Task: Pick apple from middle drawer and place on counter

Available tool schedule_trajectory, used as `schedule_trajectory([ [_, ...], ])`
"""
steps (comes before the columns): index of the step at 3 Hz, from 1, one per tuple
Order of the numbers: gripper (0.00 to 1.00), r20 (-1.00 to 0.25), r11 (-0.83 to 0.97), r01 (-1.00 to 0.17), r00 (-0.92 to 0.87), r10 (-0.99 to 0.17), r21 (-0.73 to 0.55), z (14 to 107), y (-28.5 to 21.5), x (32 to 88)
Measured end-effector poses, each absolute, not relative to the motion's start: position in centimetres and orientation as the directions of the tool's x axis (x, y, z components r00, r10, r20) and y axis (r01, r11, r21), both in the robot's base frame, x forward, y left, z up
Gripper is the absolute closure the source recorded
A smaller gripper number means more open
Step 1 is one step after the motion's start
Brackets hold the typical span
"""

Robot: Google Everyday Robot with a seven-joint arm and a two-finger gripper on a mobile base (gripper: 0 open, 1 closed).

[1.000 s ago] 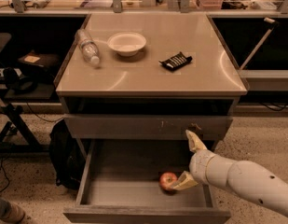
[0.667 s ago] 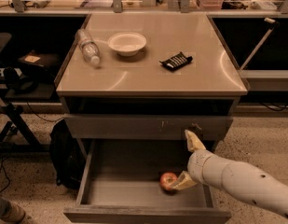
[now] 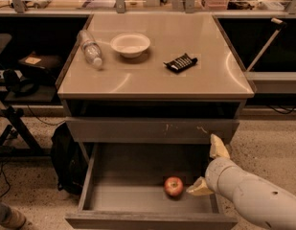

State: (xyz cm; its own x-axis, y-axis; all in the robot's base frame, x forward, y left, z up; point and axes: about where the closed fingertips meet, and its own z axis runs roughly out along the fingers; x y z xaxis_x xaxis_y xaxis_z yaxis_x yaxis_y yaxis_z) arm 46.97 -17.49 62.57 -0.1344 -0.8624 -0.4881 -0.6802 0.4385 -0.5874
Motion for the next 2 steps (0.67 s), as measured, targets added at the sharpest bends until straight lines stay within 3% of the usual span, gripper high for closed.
schedule_trajectory([
  [1,0.00,-0.523,0.460,-0.717,-0.155,-0.838,-0.524,60.0,-17.4,47.5],
  [2,0.00,-0.546,0.516,-0.787,-0.283,-0.789,-0.337,55.0,-18.4,45.1],
])
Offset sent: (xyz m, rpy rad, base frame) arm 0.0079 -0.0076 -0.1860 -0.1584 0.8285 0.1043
